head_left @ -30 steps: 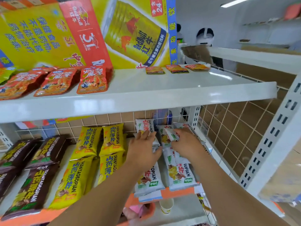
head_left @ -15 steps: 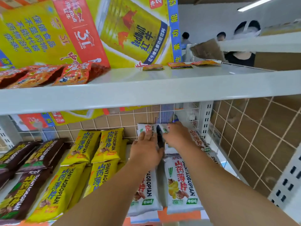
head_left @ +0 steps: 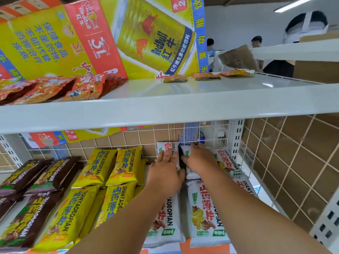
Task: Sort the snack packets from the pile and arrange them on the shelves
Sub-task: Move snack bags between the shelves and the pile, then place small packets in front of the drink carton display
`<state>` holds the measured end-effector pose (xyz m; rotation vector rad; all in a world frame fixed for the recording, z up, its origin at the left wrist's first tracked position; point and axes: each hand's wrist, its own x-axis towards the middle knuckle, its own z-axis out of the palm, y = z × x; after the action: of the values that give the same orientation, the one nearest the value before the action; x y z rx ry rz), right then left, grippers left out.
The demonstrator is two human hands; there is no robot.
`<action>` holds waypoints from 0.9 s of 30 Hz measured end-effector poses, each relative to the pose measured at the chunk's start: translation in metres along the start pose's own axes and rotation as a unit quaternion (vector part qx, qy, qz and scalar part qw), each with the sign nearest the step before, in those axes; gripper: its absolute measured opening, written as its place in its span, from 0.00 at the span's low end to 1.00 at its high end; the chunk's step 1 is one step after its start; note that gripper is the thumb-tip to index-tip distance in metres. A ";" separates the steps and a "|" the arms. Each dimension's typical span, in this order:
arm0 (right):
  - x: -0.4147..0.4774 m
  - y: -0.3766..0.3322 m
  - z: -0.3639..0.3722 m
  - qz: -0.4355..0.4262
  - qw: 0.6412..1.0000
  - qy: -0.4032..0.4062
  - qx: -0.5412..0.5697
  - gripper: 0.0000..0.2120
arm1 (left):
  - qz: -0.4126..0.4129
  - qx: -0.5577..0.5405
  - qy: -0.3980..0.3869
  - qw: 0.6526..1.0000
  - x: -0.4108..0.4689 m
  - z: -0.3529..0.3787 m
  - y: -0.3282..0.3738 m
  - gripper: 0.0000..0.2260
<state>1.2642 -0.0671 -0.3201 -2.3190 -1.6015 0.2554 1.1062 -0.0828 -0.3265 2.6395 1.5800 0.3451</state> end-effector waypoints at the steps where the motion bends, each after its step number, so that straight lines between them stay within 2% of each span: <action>1: -0.002 0.000 -0.003 -0.002 1.000 0.003 0.001 0.38 | 0.002 -0.001 0.000 1.000 -0.001 0.000 -0.001 0.32; 9: -0.041 0.003 -0.034 -0.027 0.998 0.051 -0.007 0.26 | 0.002 0.012 0.016 1.000 -0.013 -0.017 -0.005 0.33; 12: -0.061 0.003 -0.038 -0.043 0.998 0.053 -0.009 0.29 | -0.019 0.001 0.016 1.000 -0.027 -0.025 -0.006 0.32; 15: -0.083 0.000 -0.038 -0.037 0.999 0.016 -0.026 0.35 | -0.030 -0.007 0.029 0.999 -0.049 -0.033 -0.007 0.34; 21: -0.124 -0.021 -0.046 -0.102 0.995 0.004 -0.022 0.33 | -0.081 -0.013 0.049 0.995 -0.101 -0.059 -0.013 0.33; 27: -0.176 -0.083 -0.059 -0.173 0.985 -0.023 -0.011 0.34 | -0.143 0.012 0.080 0.986 -0.166 -0.098 -0.051 0.33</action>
<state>1.1472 -0.2127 -0.2408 -2.0155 -2.0009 0.2102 0.9656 -0.2115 -0.2660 2.4036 1.9914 0.5343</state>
